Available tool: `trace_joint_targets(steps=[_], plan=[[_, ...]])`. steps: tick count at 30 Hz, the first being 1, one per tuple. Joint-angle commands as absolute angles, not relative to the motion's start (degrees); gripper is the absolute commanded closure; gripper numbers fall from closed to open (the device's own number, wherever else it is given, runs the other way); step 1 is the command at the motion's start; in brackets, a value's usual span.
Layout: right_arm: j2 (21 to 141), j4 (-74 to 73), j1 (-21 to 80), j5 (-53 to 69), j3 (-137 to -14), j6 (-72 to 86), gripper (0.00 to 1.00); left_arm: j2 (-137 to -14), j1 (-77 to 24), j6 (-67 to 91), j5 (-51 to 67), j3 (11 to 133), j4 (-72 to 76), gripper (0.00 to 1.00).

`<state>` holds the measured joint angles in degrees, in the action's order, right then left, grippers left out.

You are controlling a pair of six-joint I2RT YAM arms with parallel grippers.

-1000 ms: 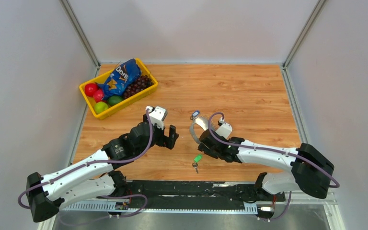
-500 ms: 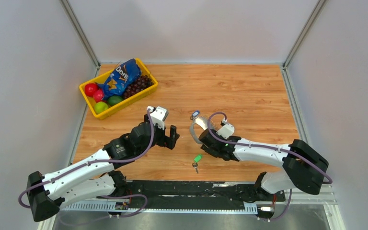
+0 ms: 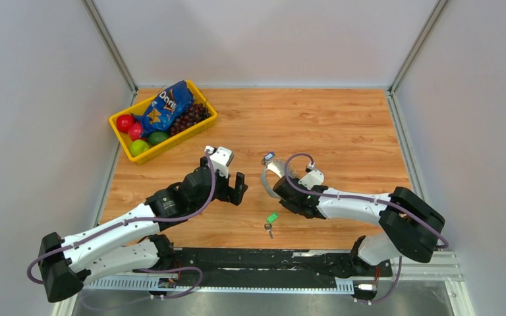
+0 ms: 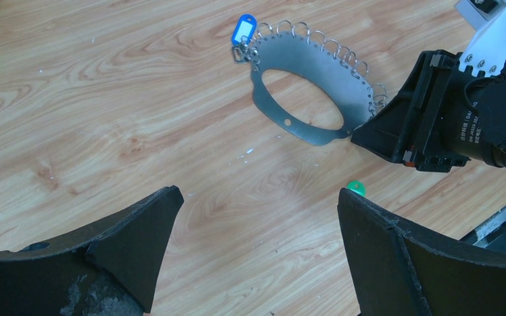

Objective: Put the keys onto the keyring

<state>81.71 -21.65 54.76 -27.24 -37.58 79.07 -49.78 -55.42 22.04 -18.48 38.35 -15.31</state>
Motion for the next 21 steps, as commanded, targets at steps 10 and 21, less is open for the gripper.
trace_joint_targets(steps=[10, 21], plan=[[81.6, -19.0, 54.1, -30.2, -38.7, 79.8, 1.0, -50.5, -55.6, 22.4, -18.9, 39.0, -14.0, 0.0], [71.8, -18.0, 54.1, -27.6, -39.6, 64.0, 1.0, -50.0, -55.5, 22.6, -19.0, 39.7, -14.6, 0.0]])
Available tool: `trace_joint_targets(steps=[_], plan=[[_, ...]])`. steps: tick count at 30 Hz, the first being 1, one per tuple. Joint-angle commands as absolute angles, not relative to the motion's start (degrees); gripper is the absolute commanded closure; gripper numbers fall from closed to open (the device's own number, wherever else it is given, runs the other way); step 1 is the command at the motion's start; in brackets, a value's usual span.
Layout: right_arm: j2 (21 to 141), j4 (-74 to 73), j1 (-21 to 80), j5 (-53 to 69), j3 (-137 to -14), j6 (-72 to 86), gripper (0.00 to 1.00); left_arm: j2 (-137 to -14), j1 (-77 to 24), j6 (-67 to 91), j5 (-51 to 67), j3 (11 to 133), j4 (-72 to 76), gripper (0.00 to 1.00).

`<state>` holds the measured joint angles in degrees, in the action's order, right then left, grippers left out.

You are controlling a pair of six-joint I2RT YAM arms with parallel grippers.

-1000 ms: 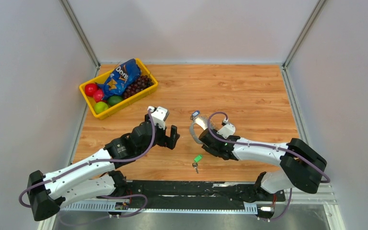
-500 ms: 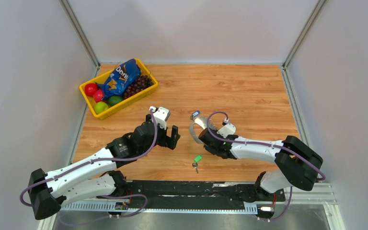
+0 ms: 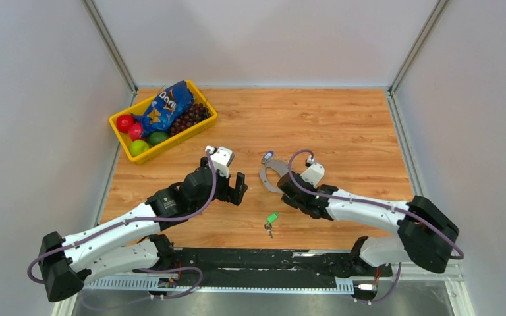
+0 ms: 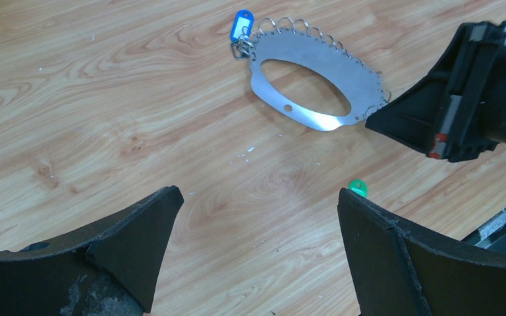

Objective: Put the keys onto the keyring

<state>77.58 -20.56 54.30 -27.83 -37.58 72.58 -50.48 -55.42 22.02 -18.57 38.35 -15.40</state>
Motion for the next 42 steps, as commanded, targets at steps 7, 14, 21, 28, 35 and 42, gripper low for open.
trace_joint_targets(steps=[7, 14, 21, 28, 35, 42], plan=[[65.4, -17.6, 54.1, -21.8, -41.5, 50.9, 1.0, -48.8, -55.5, 23.2, -17.8, 41.2, -15.4, 0.0], [63.1, -21.2, 54.1, -14.4, -47.5, 40.2, 1.0, -45.7, -55.6, 23.9, -16.0, 44.1, -18.2, 0.0], [61.0, -25.8, 54.1, -8.3, -54.9, 31.2, 1.0, -43.2, -55.6, 24.4, -12.4, 47.6, -20.6, 0.0], [60.3, -27.8, 54.1, 3.2, -60.7, 22.4, 1.0, -41.3, -55.6, 25.5, -7.9, 50.3, -22.7, 0.0], [58.9, -29.8, 54.2, 12.8, -65.3, 12.2, 1.0, -38.8, -55.6, 24.5, -1.9, 47.8, -18.0, 0.0], [58.4, -29.9, 55.1, 20.2, -68.6, 6.4, 1.0, -36.4, -55.5, 23.0, 6.3, 46.2, -13.6, 0.0]])
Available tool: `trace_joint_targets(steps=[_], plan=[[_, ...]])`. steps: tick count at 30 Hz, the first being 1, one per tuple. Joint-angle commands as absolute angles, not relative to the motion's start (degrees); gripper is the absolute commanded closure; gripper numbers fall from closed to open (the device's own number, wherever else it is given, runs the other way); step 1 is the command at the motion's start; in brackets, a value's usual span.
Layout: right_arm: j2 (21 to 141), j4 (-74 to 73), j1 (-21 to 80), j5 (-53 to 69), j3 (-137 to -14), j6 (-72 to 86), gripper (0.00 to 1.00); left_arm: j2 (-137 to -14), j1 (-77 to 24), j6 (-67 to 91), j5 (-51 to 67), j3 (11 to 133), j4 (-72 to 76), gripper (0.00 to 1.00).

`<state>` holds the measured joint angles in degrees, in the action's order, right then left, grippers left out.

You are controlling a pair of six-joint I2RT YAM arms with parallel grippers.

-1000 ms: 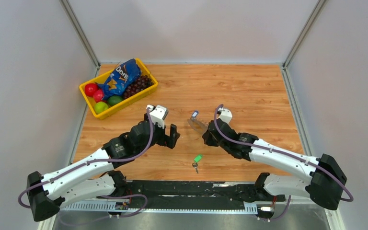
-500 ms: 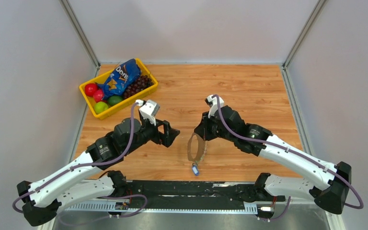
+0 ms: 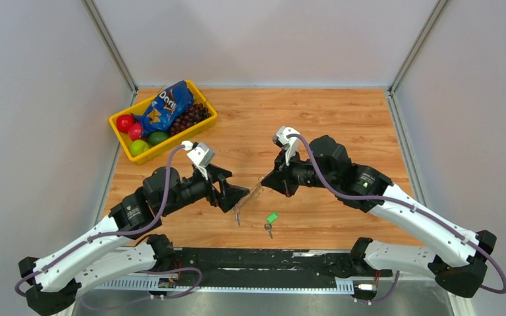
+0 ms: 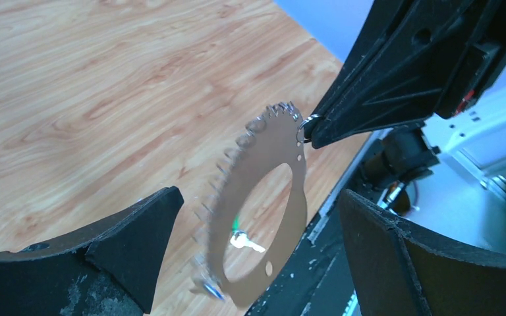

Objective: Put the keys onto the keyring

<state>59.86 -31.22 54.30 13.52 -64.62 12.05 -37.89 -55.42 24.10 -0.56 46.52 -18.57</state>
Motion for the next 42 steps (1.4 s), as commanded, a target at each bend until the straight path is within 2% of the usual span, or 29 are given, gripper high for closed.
trace_joint_targets(steps=[1, 8, 19, 29, 33, 37, 42], plan=[[58.4, -29.7, 55.5, 20.8, -69.0, 5.5, 1.0, -36.0, -55.6, 23.1, 7.0, 46.2, -13.3, 0.0], [56.4, -26.5, 61.1, 21.9, -69.2, 0.3, 1.0, -32.7, -55.6, 24.4, 13.8, 45.1, -8.0, 0.0], [57.0, -22.6, 68.8, 15.6, -69.8, -4.9, 1.0, -30.9, -55.6, 25.4, 18.3, 43.3, -2.8, 0.02], [57.2, -18.3, 69.4, 14.3, -71.0, -3.2, 1.0, -28.5, -55.6, 25.9, 23.6, 41.6, 1.8, 0.31], [56.4, -17.0, 69.4, 15.1, -71.1, -2.0, 1.0, -28.0, -55.6, 25.8, 24.6, 41.4, 2.4, 0.47], [56.1, -16.6, 69.4, 15.8, -71.0, -1.2, 1.0, -28.1, -55.5, 25.8, 24.6, 41.2, 3.3, 0.54], [56.3, -16.0, 69.4, 17.7, -71.2, -0.5, 1.0, -28.1, -55.6, 25.3, 24.3, 40.8, 4.5, 0.57]])
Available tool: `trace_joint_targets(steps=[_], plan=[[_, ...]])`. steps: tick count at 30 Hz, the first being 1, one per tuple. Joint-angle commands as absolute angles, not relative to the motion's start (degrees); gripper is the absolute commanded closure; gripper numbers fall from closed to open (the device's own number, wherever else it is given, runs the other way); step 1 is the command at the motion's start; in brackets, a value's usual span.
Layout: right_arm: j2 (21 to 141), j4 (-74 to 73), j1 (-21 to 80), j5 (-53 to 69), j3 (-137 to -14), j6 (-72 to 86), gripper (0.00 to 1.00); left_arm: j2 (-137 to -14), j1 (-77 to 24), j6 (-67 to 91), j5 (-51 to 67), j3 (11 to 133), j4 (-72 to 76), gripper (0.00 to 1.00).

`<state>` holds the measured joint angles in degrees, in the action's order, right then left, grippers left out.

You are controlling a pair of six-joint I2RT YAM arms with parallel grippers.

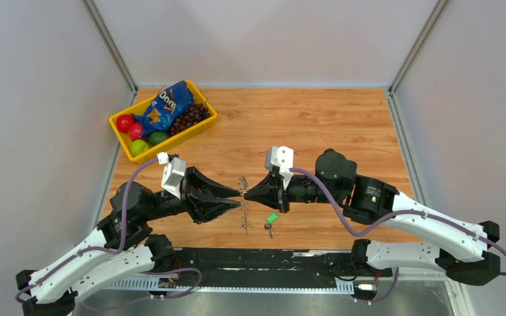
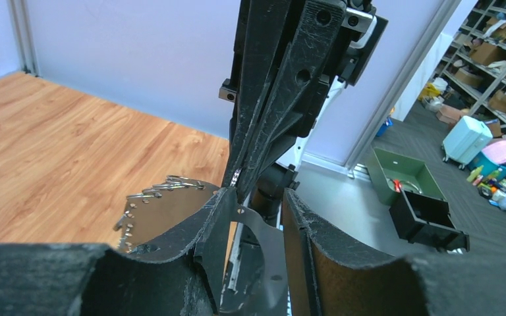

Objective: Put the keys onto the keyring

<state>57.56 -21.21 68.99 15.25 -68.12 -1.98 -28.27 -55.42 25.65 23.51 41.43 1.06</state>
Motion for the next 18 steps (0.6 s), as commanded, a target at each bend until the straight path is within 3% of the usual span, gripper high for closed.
trace_joint_targets(steps=[1, 13, 18], plan=[[56.3, -15.9, 69.4, 18.3, -71.1, -0.4, 1.0, -28.1, -55.5, 25.3, 24.3, 40.7, 4.6, 0.57], [56.4, -14.2, 69.5, 21.7, -71.2, 2.1, 1.0, -28.5, -55.6, 25.5, 25.4, 39.8, 7.5, 0.6], [56.2, -14.1, 69.4, 22.6, -71.0, 2.4, 1.0, -28.3, -55.6, 24.9, 24.4, 39.6, 7.2, 0.55]])
